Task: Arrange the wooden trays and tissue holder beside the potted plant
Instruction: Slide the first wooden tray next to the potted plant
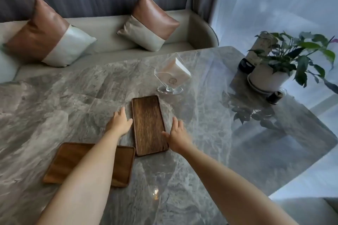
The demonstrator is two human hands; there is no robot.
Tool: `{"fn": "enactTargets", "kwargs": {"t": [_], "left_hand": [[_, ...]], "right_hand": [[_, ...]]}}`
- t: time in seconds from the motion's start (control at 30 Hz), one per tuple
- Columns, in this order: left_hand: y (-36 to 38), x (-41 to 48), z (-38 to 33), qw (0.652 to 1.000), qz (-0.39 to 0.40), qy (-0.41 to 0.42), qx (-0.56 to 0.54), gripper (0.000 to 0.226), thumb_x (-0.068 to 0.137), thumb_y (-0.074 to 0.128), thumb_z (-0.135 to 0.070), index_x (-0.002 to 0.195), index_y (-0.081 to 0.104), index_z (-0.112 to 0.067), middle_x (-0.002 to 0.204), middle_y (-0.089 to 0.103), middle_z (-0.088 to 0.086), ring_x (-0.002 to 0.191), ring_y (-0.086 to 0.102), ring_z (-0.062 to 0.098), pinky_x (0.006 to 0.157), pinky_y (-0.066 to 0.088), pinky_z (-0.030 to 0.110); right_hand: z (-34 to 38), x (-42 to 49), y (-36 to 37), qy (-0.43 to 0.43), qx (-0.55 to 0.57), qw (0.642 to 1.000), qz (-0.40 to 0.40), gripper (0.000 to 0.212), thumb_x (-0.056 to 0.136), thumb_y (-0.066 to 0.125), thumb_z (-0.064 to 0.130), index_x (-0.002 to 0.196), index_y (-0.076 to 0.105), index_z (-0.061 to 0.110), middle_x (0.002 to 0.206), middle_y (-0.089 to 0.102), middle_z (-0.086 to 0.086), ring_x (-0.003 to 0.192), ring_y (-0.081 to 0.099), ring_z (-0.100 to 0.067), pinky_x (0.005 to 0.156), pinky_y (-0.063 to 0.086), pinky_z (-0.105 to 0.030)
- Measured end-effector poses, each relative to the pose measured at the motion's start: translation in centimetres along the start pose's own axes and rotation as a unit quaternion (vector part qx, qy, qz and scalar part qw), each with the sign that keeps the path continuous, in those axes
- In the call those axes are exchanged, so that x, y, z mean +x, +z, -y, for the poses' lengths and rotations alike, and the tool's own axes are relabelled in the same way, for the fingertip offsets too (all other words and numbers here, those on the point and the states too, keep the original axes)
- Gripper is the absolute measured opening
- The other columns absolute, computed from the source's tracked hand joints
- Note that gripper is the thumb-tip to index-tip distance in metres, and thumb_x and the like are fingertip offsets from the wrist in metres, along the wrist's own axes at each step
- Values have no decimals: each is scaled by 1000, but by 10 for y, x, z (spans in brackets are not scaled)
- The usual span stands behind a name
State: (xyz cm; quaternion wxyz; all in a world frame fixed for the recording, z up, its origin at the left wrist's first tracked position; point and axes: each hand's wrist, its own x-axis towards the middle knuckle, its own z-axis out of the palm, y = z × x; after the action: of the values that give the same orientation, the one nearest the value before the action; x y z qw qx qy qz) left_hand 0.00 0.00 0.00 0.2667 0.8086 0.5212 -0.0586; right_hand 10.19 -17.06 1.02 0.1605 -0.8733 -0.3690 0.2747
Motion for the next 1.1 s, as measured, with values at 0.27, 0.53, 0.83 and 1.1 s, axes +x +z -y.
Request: {"fn": "enactTargets", "kwargs": {"t": [0.27, 0.53, 0.83, 1.1], "left_hand": [[7, 48, -4, 999, 41, 19, 12, 60, 94, 45, -22, 147, 19, -7, 151, 30, 23, 136, 35, 39, 112, 32, 47], [5, 94, -27, 996, 34, 48, 72, 49, 90, 41, -11, 138, 31, -7, 135, 47, 29, 123, 48, 42, 101, 42, 44], [14, 135, -34, 989, 55, 49, 132, 51, 88, 45, -18, 139, 38, -11, 142, 36, 28, 130, 41, 44, 110, 37, 49], [13, 140, -33, 995, 78, 22, 63, 55, 86, 52, -21, 137, 36, -6, 138, 46, 28, 123, 49, 43, 104, 44, 43]], "right_hand": [[-8, 9, 22, 95, 50, 993, 49, 45, 94, 47, 34, 124, 35, 4, 124, 46, -17, 103, 51, -28, 78, 42, -36], [-11, 19, 34, 152, 106, 982, 33, 27, 89, 59, 19, 107, 42, 9, 111, 49, -14, 85, 42, -19, 73, 39, -29], [-14, 26, 43, 203, 181, 962, 25, 37, 84, 66, 27, 93, 33, 13, 95, 50, -11, 90, 55, -27, 77, 47, -39], [-18, 27, 53, 250, 272, 929, 15, 42, 82, 70, 20, 55, 38, 13, 47, 52, -2, 52, 54, -20, 63, 56, -40]]}}
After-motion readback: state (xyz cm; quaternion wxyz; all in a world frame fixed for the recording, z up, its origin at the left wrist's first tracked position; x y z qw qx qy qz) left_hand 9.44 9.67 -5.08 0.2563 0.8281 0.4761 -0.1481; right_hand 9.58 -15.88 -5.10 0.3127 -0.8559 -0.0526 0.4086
